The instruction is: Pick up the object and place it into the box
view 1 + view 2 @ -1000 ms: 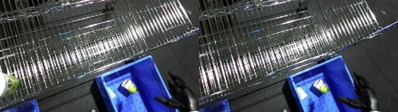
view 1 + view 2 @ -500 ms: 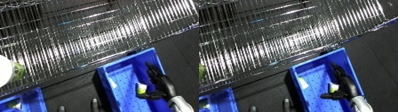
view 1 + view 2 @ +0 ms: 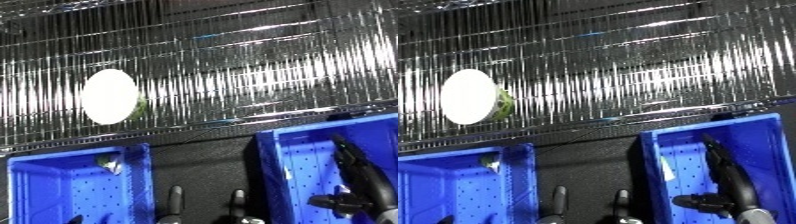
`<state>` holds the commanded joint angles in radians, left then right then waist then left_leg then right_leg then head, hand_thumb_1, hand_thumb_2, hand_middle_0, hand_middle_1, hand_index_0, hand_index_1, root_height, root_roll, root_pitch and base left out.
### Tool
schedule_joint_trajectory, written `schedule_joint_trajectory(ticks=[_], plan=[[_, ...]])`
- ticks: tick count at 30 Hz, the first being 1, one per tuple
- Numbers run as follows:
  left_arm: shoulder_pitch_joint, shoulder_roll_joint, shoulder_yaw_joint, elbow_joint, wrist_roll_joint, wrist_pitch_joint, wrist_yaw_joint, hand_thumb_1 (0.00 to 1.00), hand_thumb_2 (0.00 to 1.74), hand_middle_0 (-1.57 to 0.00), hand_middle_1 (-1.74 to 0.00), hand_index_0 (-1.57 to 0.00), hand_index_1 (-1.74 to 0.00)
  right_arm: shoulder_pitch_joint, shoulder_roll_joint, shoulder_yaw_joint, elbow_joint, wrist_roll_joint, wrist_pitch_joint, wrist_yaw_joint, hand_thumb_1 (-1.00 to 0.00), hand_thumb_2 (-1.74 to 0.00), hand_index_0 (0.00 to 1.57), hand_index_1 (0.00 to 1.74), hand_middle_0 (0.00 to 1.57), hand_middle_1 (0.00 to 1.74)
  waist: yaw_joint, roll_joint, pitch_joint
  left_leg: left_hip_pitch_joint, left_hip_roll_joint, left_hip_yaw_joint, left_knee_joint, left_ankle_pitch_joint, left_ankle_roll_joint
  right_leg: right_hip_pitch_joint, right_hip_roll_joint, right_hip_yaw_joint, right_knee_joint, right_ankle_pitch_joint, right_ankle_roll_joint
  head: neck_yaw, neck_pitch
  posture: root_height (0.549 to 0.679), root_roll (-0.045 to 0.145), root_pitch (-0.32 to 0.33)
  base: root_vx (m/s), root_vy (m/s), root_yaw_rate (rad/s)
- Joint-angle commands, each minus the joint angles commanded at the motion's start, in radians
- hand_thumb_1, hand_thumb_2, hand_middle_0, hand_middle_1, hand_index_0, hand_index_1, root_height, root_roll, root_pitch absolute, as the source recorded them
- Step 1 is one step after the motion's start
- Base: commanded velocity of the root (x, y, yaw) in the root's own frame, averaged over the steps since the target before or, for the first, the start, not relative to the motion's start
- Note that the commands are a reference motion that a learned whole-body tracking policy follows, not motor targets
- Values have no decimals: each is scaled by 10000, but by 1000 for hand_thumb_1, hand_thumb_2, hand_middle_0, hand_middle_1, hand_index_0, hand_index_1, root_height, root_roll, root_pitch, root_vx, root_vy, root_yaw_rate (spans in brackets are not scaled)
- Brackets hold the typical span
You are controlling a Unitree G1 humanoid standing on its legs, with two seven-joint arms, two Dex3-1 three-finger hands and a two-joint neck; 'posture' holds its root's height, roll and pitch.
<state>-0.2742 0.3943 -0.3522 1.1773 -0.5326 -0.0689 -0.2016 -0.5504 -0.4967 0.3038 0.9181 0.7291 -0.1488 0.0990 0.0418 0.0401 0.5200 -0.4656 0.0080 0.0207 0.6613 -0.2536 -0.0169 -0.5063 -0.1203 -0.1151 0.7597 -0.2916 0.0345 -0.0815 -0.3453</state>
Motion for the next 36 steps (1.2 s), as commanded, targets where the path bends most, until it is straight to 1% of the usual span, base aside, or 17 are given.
schedule_joint_trajectory(ticks=[4, 5, 6, 8, 10, 11, 12, 16, 21, 25, 28, 29, 30, 31, 33, 36], plan=[[-53, 103, -26, 9, 82, -147, -176, 0, 0, 0, 0, 0, 0, 76, 169, 151, 303, 22, 85, -182, 0, 0, 0, 0, 0, 0, 160, -45, 0, 18, -43, -61, 63, -18, 15, 137, -48, -68, -133, 36, 9, -939, -11, 639, 58, 51, 21, -43, 223], [-76, 132, -25, 6, 64, -170, -208, 0, 0, 0, 0, 0, 0, 80, 209, 199, 405, 10, 81, -203, 0, 0, 0, 0, 0, 0, 208, -62, 0, 12, -60, -81, 83, -22, 23, 164, -60, -89, -169, 47, 13, -1371, -63, 639, 58, 50, 20, -46, 194], [-95, 155, -24, 4, 46, -188, -221, 0, 0, 0, 0, 0, 0, 79, 243, 238, 497, -1, 69, -214, 0, 0, 0, 0, 0, 0, 246, -77, 0, 4, -75, -99, 101, -26, 31, 184, -69, -108, -198, 56, 16, -1371, -63, 640, 57, 50, 14, -38, 156], [-139, 200, 8, 8, -17, -216, -196, 0, 0, 0, 0, 0, 0, 76, 350, 321, 698, -23, 20, -233, 0, 0, 0, 0, 0, 0, 346, -111, 0, -22, -103, -141, 152, -37, 52, 219, -90, -157, -216, 50, 18, -2233, 26, 640, 56, 48, 21, -45, 144], [-177, 269, 67, 17, -94, -258, -166, 0, 0, 0, 0, 0, 0, 82, 482, 412, 862, -33, -34, -270, 0, 0, 0, 0, 0, 0, 453, -160, 0, -56, -118, -181, 221, -63, 77, 253, -117, -220, -181, 10, 14, -2737, 118, 639, 53, 47, 25, -37, 111], [-191, 305, 99, 25, -133, -283, -156, 0, 0, 0, 0, 0, 0, 88, 545, 455, 928, -40, -55, -291, 0, 0, 0, 0, 0, 0, 502, -184, 0, -75, -123, -197, 257, -77, 89, 267, -131, -250, -153, -15, 10, -2737, 118, 639, 52, 46, 24, -29, 90], [-208, 346, 129, 32, -177, -315, -147, 0, 0, 0, 0, 0, 0, 96, 604, 506, 1002, -44, -82, -305, 0, 0, 0, 0, 0, 0, 554, -215, 0, -95, -125, -215, 292, -93, 103, 278, -144, -286, -110, -48, 4, -3232, 202, 639, 51, 45, 24, -24, 91], [-182, 467, 259, -10, -432, -533, -106, 0, 0, 0, 0, 0, 0, 205, 779, 649, 1229, 0, -219, -287, 0, 0, 0, 0, 0, 0, 729, -333, 0, -158, -124, -286, 378, -136, 138, 298, -189, -420, 72, -180, -22, -4059, 345, 637, 46, 43, 29, -14, 80], [-76, 600, 459, -393, -821, -1143, -19, 0, 0, 0, 0, 0, 0, 416, 942, 719, 1302, 19, -383, -241, 0, 0, 0, 0, 0, 0, 909, -473, 0, -215, -116, -395, 383, -144, 146, 313, -221, -541, 205, -293, -37, -4690, 551, 635, 40, 42, 34, -8, 66], [-19, 694, 587, -1160, -1249, -1696, 27, 0, 0, 0, 0, 0, 0, 642, 985, 771, 1285, -17, -528, -159, 0, 0, 0, 0, 0, 0, 1047, -594, 0, -273, -119, -478, 374, -170, 150, 291, -239, -621, 263, -335, -24, -4693, 621, 634, 36, 44, 25, 3, 84], [56, 739, 607, -1866, -1316, -1940, -9, 0, 0, 0, 0, 0, 0, 796, 994, 726, 1309, 36, -588, -127, 0, 0, 0, 0, 0, 0, 1186, -672, 0, -312, -138, -543, 319, -168, 144, 279, -261, -711, 271, -329, 4, -4433, 681, 634, 33, 47, 20, -10, 137], [97, 757, 598, -2139, -1332, -2002, -137, 0, 0, 0, 0, 0, 0, 843, 985, 697, 1317, 66, -591, -114, 0, 0, 0, 0, 0, 0, 1236, -691, 0, -329, -146, -567, 300, -163, 138, 278, -271, -748, 276, -326, 13, -4288, 805, 634, 32, 48, 19, -7, 131], [140, 773, 584, -2411, -1341, -2053, -301, 0, 0, 0, 0, 0, 0, 886, 972, 667, 1326, 99, -595, -97, 0, 0, 0, 0, 0, 0, 1281, -709, 0, -345, -151, -587, 284, -160, 131, 279, -285, -783, 280, -323, 20, -4193, 909, 634, 31, 49, 19, -2, 113], [198, 803, 527, -2754, -1389, -2103, -573, 0, 0, 0, 0, 0, 0, 942, 940, 632, 1336, 128, -606, -62, 0, 0, 0, 0, 0, 0, 1321, -719, 0, -367, -154, -608, 293, -175, 131, 275, -297, -813, 289, -317, 27, -3955, 1206, 634, 30, 50, 21, 12, 97], [347, 897, 357, -3546, -1504, -2165, -1213, 0, 0, 0, 0, 0, 0, 1054, 851, 564, 1336, 183, -629, 11, 0, 0, 0, 0, 0, 0, 1384, -724, 0, -427, -163, -641, 331, -216, 136, 244, -318, -857, 305, -292, 46, -3675, 1386, 634, 28, 53, 11, 26, 73], [618, 1317, -110, -5228, -1718, -1970, -1953, 0, 0, 0, 0, 0, 0, 1209, 565, 505, 1239, 378, -556, 93, 0, 0, 0, 0, 0, 0, 1467, -680, 0, -570, -195, -672, 444, -297, 158, 133, -347, -905, 334, -217, 88, -3008, 1401, 633, 25, 60, -9, 41, 69]])
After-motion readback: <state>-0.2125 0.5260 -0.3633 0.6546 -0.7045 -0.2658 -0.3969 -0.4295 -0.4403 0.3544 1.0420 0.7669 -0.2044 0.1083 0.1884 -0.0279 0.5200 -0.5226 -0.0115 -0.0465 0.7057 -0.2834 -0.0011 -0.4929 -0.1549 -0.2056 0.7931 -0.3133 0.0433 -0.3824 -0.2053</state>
